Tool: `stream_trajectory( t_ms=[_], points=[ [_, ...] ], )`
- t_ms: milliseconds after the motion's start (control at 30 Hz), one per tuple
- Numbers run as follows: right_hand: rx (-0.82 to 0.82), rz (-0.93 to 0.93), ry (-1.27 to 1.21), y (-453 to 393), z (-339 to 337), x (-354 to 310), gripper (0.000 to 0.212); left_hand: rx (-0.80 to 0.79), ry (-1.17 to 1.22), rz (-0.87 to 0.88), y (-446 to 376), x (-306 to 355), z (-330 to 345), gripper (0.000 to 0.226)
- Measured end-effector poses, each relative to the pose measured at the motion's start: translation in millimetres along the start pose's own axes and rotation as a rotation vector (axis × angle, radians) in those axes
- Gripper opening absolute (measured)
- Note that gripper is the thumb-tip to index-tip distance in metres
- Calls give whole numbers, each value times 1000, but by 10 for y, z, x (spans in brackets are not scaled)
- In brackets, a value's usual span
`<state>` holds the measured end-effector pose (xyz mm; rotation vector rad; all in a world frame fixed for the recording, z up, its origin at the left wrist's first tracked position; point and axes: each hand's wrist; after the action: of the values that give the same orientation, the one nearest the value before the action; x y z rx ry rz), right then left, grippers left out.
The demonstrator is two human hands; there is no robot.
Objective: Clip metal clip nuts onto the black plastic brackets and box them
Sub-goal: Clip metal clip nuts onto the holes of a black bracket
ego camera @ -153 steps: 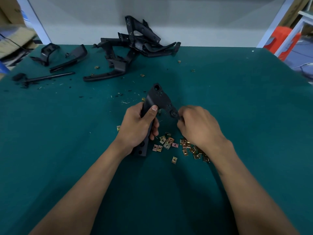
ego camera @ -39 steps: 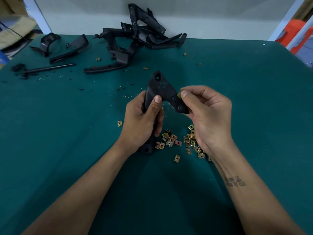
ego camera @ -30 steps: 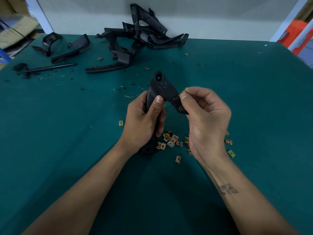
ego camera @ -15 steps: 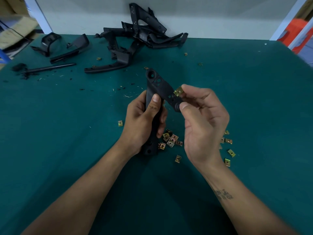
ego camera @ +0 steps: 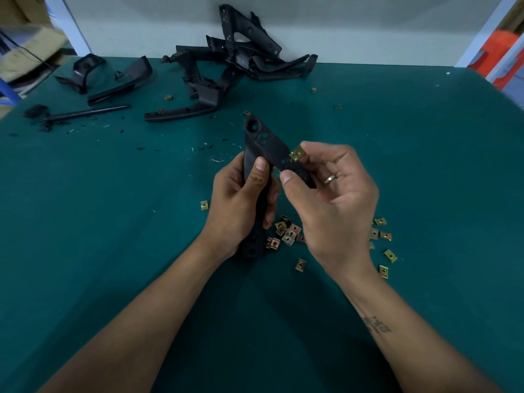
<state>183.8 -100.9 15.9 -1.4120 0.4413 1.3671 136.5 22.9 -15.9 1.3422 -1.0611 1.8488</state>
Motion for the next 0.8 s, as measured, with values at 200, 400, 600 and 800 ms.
stream_trajectory(
  t_ms=[200,400,600,800],
  points=[
    [-11,36,27,-17,-7,34,29,43,-28,-9,9,-32,-3,28],
    [-25,63,74,-22,-19,55,28,66,-43,-11,12,-41,-1,27],
    [-10,75,97,-4,2,77,28,72,-78,5,8,-53,3,30],
    [-26,54,121,-27,-10,43,26,75,-64,-5,4,-64,-7,29]
  ],
)
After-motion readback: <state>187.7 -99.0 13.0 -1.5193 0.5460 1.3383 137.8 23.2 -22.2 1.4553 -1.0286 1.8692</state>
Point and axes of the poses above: each hand's wrist, its own y-axis away from the middle knuckle, its own z-axis out of the palm, x = y × z, and after that the axes turned 5 degrees about -y, right-handed
